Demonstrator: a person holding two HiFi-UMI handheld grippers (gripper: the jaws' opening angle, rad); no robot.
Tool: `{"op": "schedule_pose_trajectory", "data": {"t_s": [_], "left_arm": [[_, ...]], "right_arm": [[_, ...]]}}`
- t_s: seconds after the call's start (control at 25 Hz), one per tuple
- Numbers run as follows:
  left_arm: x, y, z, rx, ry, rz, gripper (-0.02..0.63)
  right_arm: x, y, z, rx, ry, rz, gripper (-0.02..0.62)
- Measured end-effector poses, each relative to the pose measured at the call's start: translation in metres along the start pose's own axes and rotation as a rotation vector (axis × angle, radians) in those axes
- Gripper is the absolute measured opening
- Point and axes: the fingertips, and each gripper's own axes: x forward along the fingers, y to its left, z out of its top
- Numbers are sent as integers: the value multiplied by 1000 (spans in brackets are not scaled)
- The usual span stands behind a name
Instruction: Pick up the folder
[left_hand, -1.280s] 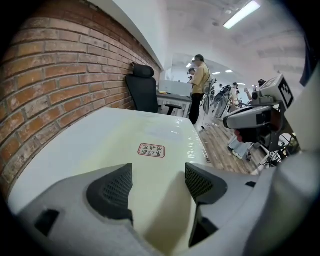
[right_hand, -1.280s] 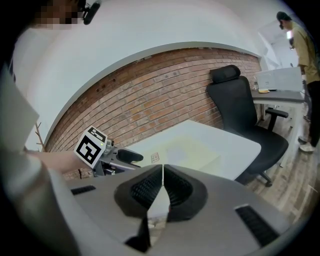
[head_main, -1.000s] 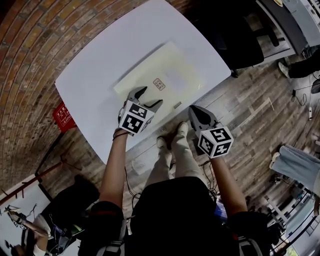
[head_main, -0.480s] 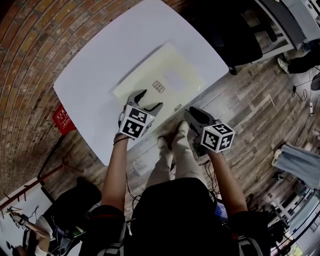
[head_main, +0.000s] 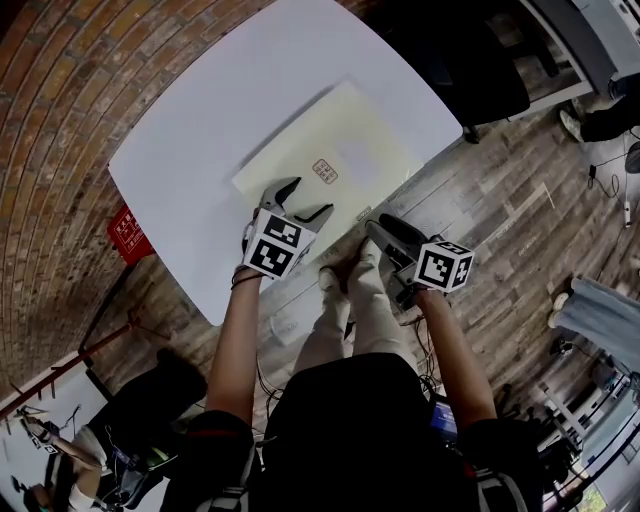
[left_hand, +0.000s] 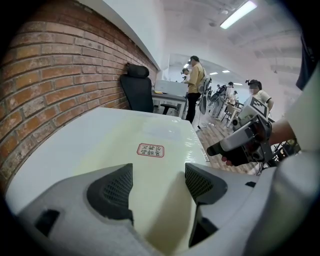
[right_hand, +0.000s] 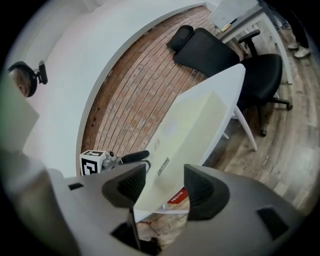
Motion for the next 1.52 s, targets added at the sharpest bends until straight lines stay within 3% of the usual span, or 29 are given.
{"op": "schedule_pose_trajectory", "data": {"t_s": [0.4, 0.88, 1.52], "left_arm": [[-3, -18, -5, 23, 3, -17, 318], [-9, -36, -13, 13, 4, -55, 318], [-10, -52, -26, 68, 13, -67, 318]], "right_arm": [[-4, -8, -5, 296, -92, 160, 263], [-3, -20, -11, 354, -129, 169, 273], [5, -27, -22, 399, -167, 204, 279]]}}
